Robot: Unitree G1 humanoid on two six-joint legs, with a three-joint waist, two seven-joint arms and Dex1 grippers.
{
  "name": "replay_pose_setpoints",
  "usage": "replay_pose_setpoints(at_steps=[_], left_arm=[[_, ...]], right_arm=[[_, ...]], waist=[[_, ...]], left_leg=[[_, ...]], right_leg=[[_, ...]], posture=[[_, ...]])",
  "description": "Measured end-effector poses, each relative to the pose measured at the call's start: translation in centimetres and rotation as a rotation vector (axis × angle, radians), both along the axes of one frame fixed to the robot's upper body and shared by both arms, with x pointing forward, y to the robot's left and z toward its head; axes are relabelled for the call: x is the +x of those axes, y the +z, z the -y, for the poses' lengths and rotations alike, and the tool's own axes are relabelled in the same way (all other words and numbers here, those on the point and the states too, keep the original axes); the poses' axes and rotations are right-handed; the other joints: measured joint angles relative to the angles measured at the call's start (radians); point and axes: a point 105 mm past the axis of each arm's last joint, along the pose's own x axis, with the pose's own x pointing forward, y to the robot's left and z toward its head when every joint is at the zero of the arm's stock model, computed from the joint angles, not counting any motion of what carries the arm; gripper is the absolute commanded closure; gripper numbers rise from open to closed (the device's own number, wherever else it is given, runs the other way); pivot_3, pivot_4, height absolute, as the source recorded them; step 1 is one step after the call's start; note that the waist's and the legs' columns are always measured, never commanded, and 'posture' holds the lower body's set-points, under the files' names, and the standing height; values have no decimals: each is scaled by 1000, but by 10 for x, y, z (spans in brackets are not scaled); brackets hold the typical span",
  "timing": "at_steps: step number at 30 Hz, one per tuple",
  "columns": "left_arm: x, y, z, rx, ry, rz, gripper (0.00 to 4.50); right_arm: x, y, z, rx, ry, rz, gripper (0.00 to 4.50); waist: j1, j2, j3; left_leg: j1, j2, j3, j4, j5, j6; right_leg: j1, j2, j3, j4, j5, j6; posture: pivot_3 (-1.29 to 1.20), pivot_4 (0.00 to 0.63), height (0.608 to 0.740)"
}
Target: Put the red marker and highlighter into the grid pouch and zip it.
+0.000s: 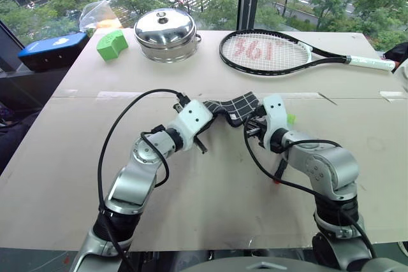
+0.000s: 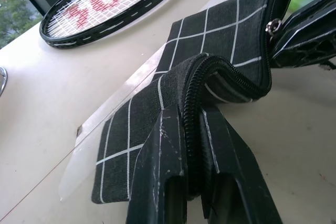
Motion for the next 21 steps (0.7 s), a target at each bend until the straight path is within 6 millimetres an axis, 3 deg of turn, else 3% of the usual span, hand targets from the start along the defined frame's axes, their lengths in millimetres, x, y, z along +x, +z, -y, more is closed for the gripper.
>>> replay_pose_setpoints(at_steps=[6,16,21], left_arm=[[0,2,0,-87,24,-46,4500],[3,4,-3,-136,54,-91,4500],[5,8,-5,-166,70,-94,4500]], right_arm=[[4,-6,9,-68,-26,21,4408],[2,-6,2,-43,-2,34,4408],[0,-2,14,-57,-12,48,4408]], waist=[[-1,0,0],[0,0,0],[3,0,0]], left_leg=[[0,0,0,0,0,0],[0,0,0,0,0,0],[-1,0,-1,0,0,0]], right_leg=[[0,1,0,0,0,0],[0,2,0,0,0,0],[0,1,-1,-1,0,0]], posture=[[0,150,740],[0,150,740],[0,150,740]])
